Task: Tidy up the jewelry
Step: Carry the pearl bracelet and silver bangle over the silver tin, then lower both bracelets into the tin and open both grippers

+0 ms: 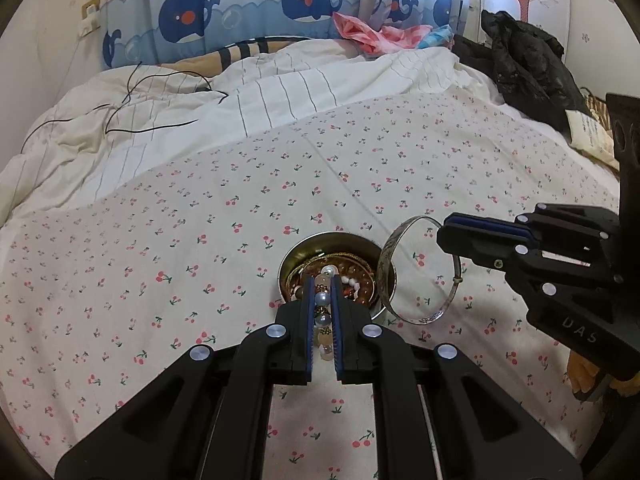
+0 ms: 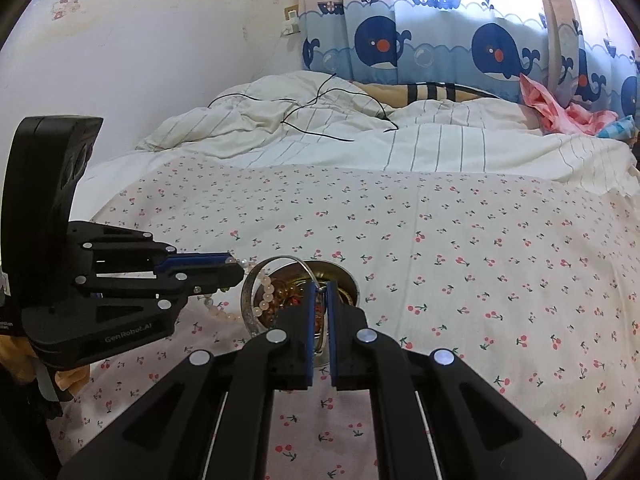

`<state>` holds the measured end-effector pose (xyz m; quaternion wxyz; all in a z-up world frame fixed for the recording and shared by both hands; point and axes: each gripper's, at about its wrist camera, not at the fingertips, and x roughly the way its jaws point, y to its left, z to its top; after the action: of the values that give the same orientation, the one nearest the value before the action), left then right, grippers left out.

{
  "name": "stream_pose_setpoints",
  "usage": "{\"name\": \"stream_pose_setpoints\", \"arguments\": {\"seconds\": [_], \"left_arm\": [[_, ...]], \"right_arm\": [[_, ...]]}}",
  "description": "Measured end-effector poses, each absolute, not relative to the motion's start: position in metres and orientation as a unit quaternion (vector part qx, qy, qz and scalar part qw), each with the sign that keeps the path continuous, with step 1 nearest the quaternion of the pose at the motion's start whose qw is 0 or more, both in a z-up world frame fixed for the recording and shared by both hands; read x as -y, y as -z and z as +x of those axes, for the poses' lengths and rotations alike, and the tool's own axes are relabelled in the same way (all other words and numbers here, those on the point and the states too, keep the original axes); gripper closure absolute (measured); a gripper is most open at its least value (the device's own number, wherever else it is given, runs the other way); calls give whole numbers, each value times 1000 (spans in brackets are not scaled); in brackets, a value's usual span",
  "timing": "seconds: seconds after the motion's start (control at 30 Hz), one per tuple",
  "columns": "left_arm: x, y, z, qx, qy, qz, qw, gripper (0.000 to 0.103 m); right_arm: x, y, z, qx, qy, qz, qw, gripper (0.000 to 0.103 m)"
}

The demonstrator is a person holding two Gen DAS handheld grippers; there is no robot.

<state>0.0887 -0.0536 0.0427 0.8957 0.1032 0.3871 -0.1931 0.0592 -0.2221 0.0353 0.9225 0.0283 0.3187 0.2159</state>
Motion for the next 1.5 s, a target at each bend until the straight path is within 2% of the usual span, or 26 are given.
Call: {"name": "stream_pose_setpoints", "arguments": {"seconds": [0.17,0.27,0.37,0.53,0.67,0.77,0.87,1.2,1.37,1.43,1.47,1.5], "left_arm": [[54,-45,95,-378,196,90,900,96],[46,-42,110,-393,220,28,892,96],[37,-29,126,-411,229,-18,882,96],[34,4,149,-457,226,-39,859,93],[30,16,157,-476,235,-53,846,70],[32,19,159,-476,243,-58,843,63],[33,17,161,-471,240,-62,846,61],[-18,-23,150,-435,196,-93,874,47],[-25,-24,134,-430,162,-72,885,25],[-25,-23,128,-429,149,-62,889,21],[-23,-21,125,-430,147,-55,889,20],[-20,-19,120,-432,144,-41,889,19]], "right_arm": [[228,-37,64,-316,-204,36,926,97],[230,-37,71,-320,-200,42,925,97],[229,-34,75,-328,-197,43,923,97],[227,-27,82,-341,-194,42,919,97],[221,-24,88,-346,-193,37,917,97],[220,-20,91,-353,-187,35,916,97],[221,-15,96,-360,-181,38,915,97],[183,-4,131,-393,-183,9,901,97],[166,14,133,-421,-175,-24,890,96],[165,17,131,-426,-171,-30,888,82],[167,16,128,-418,-167,-30,892,59],[169,12,123,-405,-167,-27,898,50]]}}
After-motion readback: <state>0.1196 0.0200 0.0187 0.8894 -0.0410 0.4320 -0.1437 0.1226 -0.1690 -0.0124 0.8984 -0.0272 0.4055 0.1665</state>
